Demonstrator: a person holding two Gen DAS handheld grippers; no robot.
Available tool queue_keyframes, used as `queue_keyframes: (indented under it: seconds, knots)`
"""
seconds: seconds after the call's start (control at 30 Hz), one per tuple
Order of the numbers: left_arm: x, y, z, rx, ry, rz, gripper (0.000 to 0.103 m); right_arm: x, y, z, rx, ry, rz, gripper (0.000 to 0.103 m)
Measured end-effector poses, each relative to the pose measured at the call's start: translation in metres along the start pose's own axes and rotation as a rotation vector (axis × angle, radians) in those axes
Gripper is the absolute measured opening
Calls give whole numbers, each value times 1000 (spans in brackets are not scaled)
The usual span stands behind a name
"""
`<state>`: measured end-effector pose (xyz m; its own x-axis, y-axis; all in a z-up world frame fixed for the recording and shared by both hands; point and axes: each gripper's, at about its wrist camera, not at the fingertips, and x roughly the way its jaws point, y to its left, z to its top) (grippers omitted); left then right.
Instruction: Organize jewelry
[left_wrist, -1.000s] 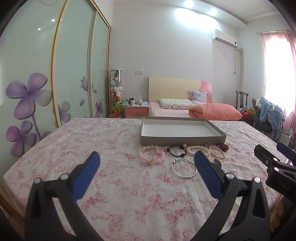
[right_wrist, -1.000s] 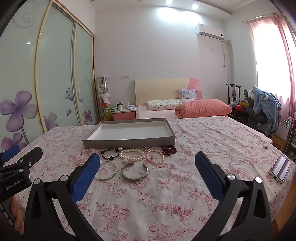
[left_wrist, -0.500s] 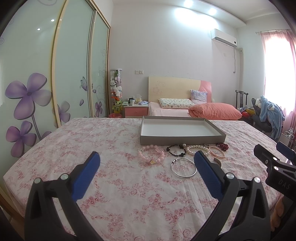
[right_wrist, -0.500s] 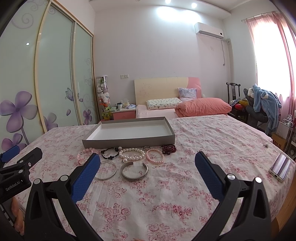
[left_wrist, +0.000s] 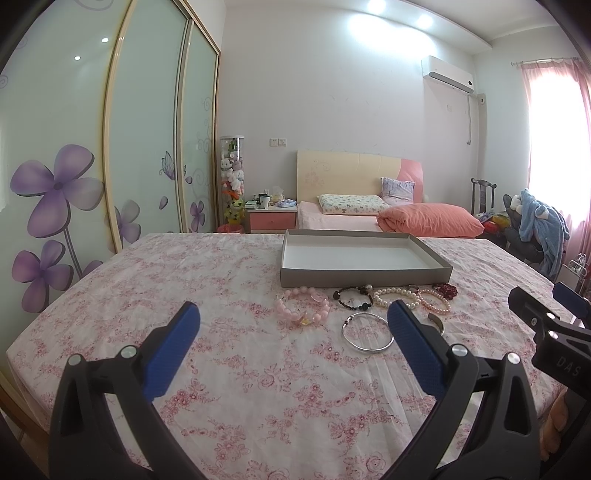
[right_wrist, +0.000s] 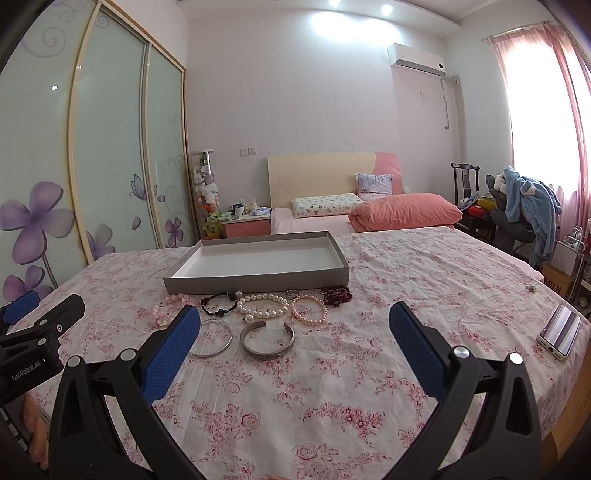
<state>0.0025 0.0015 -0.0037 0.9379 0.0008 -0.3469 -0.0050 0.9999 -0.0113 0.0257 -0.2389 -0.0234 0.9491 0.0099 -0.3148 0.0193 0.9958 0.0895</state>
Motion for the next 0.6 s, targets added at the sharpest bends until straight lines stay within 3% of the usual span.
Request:
queue_keyframes:
  seconds: [0.6]
  knots:
    - [1,0,-5,-1,7,3,99,3,1,-6,0,7,2,101]
